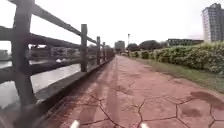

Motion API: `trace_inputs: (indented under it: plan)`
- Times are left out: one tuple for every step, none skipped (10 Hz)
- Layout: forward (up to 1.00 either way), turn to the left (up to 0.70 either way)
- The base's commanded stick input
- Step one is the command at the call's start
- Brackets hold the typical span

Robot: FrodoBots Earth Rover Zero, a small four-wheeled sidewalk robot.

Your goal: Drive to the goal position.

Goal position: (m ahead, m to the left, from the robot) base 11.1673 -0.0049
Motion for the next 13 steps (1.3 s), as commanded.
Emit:
trace_inputs:
  plan:
    - [0.7,-0.35]
    - [0.7,-0.1]
    - [0.7,0.0]
    - [0.7,0.0]
    - [0.7,0.0]
    - [0.7,0.0]
    - [0.7,0.0]
    - [0.7,0.0]
    - [0.7,0.0]
    - [0.7,0.0]
    - [0.7,0.0]
    - [0.7,0.0]
    - [0.7,0.0]
